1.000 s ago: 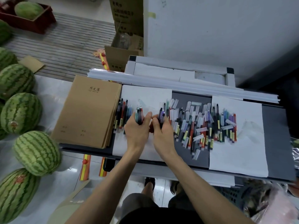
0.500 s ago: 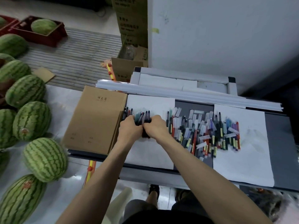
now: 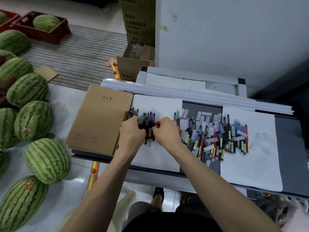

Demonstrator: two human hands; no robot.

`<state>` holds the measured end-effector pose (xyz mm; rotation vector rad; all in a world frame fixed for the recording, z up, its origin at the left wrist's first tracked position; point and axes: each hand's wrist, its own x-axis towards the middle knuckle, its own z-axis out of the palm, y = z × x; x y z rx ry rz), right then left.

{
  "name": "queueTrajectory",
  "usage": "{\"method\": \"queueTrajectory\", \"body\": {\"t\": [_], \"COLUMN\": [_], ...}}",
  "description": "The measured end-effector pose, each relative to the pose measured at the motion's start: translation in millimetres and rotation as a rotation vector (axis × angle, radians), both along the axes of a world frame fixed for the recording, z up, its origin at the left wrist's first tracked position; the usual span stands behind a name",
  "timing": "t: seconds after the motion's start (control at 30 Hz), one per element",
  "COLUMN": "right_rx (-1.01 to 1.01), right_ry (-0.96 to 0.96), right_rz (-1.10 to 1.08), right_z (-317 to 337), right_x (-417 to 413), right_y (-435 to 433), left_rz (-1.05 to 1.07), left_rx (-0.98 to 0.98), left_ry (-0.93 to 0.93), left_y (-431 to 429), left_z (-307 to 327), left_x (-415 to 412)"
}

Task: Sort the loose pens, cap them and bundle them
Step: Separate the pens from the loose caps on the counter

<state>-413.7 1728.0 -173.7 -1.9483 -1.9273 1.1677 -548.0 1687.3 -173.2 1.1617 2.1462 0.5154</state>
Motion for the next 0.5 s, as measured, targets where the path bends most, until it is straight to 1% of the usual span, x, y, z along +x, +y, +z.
{"method": "queueTrajectory", "body": {"t": [0.17,0.27,0.43,0.5], "right_rx": [0.058,0.076,0.069,0.098], "right_ry": [-0.065,-0.058,0.017,-0.001], "right_rz": [0.082,0.103,0.086,0.048], "right_z": [4,2,1,3], "right_x": [6,11,30,40], "right_y": [-2,0,6,10], "left_rz": [-0.053,-0.105,-0.166,-0.218], "left_rx": [-0.008,-0.007,0.005,0.02], "left_ry": [0.047,0.069,0.052,0.056], "left_y": [-2,1,27,46], "left_z": [2,4,16,19], "left_x": [-2,-5,-8,-7]}}
